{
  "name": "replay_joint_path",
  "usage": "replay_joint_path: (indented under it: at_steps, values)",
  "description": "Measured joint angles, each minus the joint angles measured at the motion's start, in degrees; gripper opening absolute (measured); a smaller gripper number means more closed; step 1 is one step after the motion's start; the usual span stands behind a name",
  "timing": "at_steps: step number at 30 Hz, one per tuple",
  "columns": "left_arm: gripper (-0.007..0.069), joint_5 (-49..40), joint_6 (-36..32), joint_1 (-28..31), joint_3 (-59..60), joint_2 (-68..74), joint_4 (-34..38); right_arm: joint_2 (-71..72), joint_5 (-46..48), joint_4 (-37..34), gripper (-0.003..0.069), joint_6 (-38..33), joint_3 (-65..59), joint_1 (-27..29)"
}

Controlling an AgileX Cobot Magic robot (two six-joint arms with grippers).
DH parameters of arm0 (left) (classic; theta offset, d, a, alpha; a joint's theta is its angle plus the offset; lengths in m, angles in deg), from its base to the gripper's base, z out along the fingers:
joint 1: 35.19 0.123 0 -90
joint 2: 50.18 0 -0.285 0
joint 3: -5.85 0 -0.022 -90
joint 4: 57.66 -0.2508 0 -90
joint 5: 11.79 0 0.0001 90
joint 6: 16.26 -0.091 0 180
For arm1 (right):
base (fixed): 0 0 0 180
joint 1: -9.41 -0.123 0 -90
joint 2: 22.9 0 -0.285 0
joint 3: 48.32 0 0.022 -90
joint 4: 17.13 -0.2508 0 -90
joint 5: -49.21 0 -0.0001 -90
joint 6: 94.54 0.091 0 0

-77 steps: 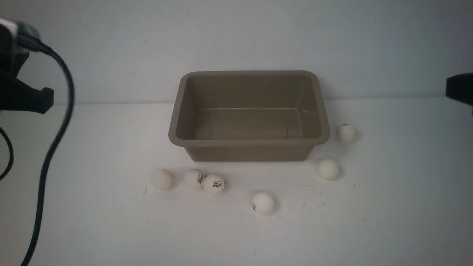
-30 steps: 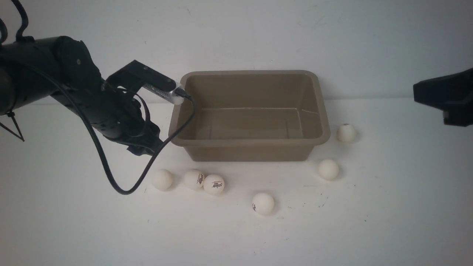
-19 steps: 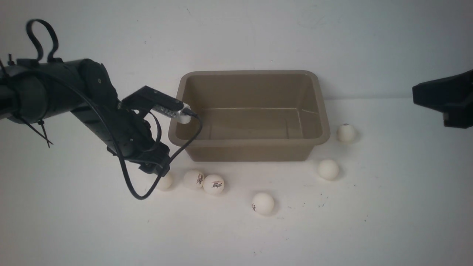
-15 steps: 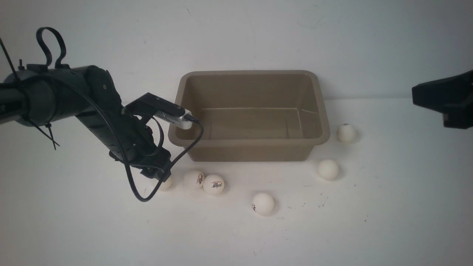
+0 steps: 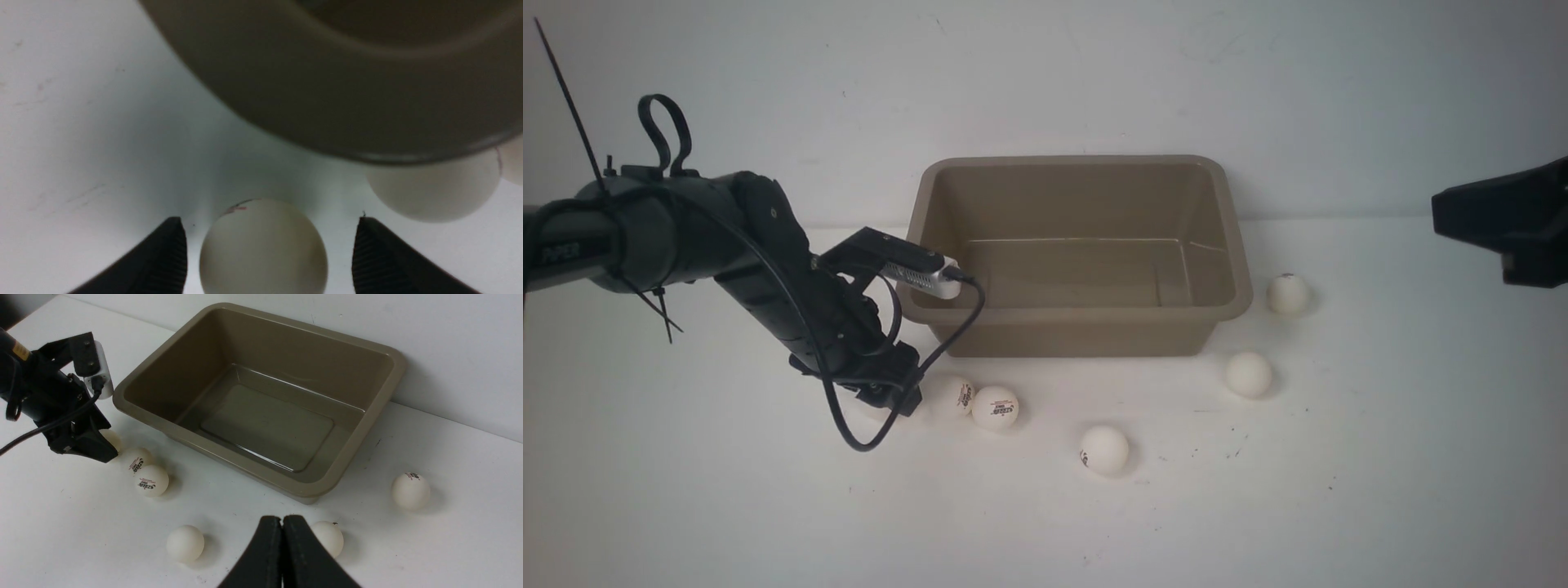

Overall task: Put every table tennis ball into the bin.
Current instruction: Use the left arm to clamp the table tennis ball closest to it, then use the left arm to put the table tennis ball into the box

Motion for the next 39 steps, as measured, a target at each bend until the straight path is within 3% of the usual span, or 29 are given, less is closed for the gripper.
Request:
replay_joint_path:
  at_steps: [2,5,13,16,21,27,35,39]
  values:
    - [0.0461,0.3,0.1,0.0,0.0,0.5,0.0,0.0,0.0,0.1,-0.0010,0.0,0.0,0.0]
    - [0.0348,0.2,1.1,0.0,0.0,1.1,-0.8,0.0,0.0,0.1,-0.0010,0.0,0.0,0.0]
    - [0.0352,-5.5,15.2,-0.1,-1.1,-7.7,-15.9,-0.4,-0.6,0.0,-0.0010,0.0,0.0,0.0]
    - [0.0352,-5.6,17.2,-1.2,-4.7,-13.4,-17.9,-2.4,-0.6,-0.1,-0.0010,0.0,0.1,0.0]
    - [0.0352,-5.6,16.7,-4.7,-17.0,-14.4,-17.0,-9.1,-2.9,-0.1,-0.0010,-0.3,0.2,0.0]
    - [0.0352,-12.3,15.0,-8.1,-32.8,-1.8,-15.9,-18.1,-7.2,-0.1,-0.0010,-2.2,0.3,-0.6]
    - [0.0352,-17.6,14.6,-9.7,-44.3,10.6,-15.8,-23.4,-17.8,7.8,-0.0010,-5.1,0.4,-9.6]
    - [0.0352,-16.8,13.4,-9.7,-45.2,12.2,-15.8,-26.9,-21.5,12.1,-0.0004,-3.1,0.4,-14.0]
